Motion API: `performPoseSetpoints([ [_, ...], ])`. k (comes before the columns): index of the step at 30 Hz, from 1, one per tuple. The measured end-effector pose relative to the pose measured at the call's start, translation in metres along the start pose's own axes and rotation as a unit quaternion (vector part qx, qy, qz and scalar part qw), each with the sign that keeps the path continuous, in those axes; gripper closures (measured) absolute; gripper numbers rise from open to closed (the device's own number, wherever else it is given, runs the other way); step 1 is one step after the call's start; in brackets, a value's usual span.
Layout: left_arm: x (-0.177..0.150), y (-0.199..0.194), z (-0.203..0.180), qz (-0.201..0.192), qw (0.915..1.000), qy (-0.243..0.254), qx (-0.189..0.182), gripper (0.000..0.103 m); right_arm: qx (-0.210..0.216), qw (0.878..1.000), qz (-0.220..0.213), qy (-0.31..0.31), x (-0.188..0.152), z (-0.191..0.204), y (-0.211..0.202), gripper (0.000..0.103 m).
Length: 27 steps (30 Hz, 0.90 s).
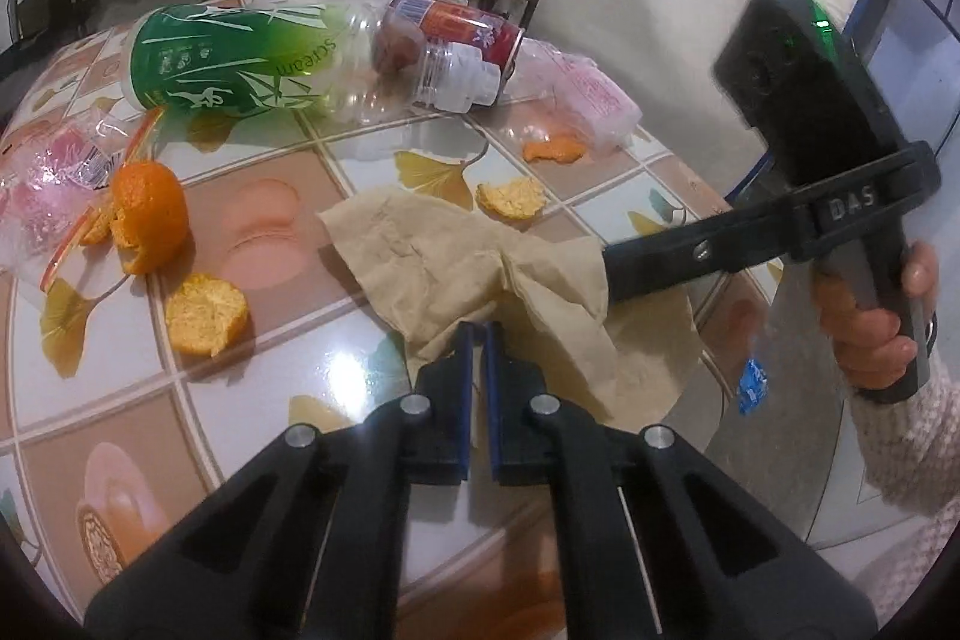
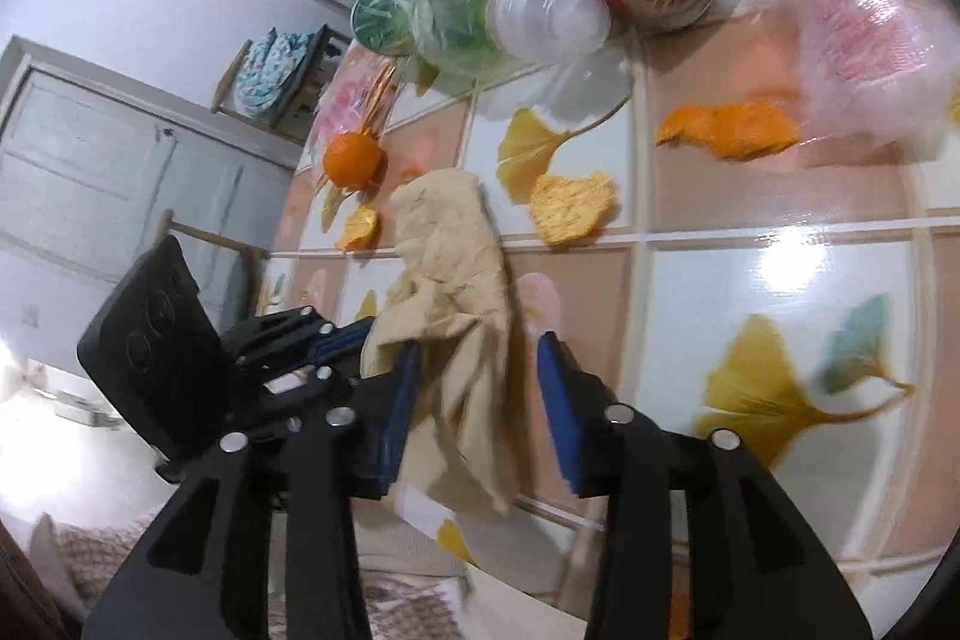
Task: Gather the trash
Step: 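Grasp the tan paper with the left tool while the right tool releases it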
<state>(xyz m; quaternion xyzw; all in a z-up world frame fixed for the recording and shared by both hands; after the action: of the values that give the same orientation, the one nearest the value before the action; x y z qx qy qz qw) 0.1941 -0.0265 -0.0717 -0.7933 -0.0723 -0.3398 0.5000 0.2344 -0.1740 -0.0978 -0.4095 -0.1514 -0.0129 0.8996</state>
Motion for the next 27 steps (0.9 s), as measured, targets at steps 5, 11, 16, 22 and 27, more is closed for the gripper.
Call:
performPoseSetpoints([
  [5,-0.001,-0.002,-0.001,0.002,0.9998,0.015,0.012,0.1,0.017,0.997,-0.068,-0.022,0.002,0.011,-0.035,0.083],
  [11,0.002,0.002,-0.004,0.002,0.9995,0.026,0.02,0.1,0.024,0.998,-0.018,-0.047,0.004,0.026,0.004,0.097],
  [16,0.0,-0.007,-0.003,-0.024,0.9981,0.044,0.037,0.097,0.0,0.998,0.039,-0.04,0.003,0.016,0.03,0.097],
  [22,0.009,-0.023,-0.02,-0.064,0.9916,0.104,0.04,0.046,0.012,0.996,0.081,-0.024,0.008,0.011,0.037,0.098],
  [27,0.008,0.0,-0.036,-0.018,0.9791,0.195,0.055,0.043,0.036,0.993,0.112,0.001,0.012,0.004,0.04,0.099],
])
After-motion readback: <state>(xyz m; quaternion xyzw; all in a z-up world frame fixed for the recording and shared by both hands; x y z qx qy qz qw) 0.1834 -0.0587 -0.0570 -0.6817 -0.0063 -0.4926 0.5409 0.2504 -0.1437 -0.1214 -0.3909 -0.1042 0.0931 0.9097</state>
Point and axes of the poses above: each gripper's, at about its wrist camera, not at the fingertips, and y roughly the way its jaws point, z to its left, x to its top, the point moved 5 cm from there along y, roughly the way its jaws point, and after that the axes turned 1 degree about -x, right-handed, at the moved point
